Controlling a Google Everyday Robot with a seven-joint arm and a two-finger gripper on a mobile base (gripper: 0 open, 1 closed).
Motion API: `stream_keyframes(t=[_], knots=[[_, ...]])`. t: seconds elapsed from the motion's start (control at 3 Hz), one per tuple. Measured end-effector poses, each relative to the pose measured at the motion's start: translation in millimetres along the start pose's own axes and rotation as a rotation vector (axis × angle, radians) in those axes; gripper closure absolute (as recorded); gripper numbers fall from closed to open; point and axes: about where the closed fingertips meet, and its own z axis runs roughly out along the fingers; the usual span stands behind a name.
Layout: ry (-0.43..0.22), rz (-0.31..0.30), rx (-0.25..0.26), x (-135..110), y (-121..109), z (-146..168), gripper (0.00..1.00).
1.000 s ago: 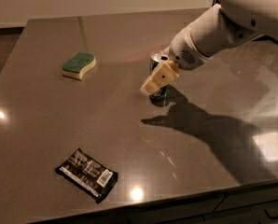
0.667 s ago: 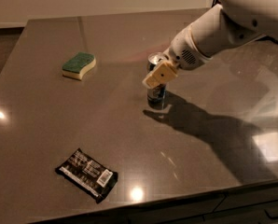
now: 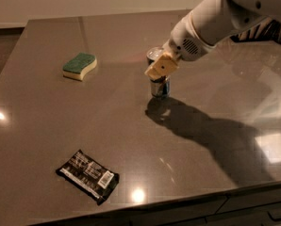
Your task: Knock redbull can over
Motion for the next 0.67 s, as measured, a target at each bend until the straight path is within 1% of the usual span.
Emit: stream_keyframes(t=[0.33,0.67], knots=[[0.146,-0.066,0.009,-11.0,8.6,-17.3,1.00],[0.358,-0.177,-0.009,-2.7,25.3,-18.8,1.00]])
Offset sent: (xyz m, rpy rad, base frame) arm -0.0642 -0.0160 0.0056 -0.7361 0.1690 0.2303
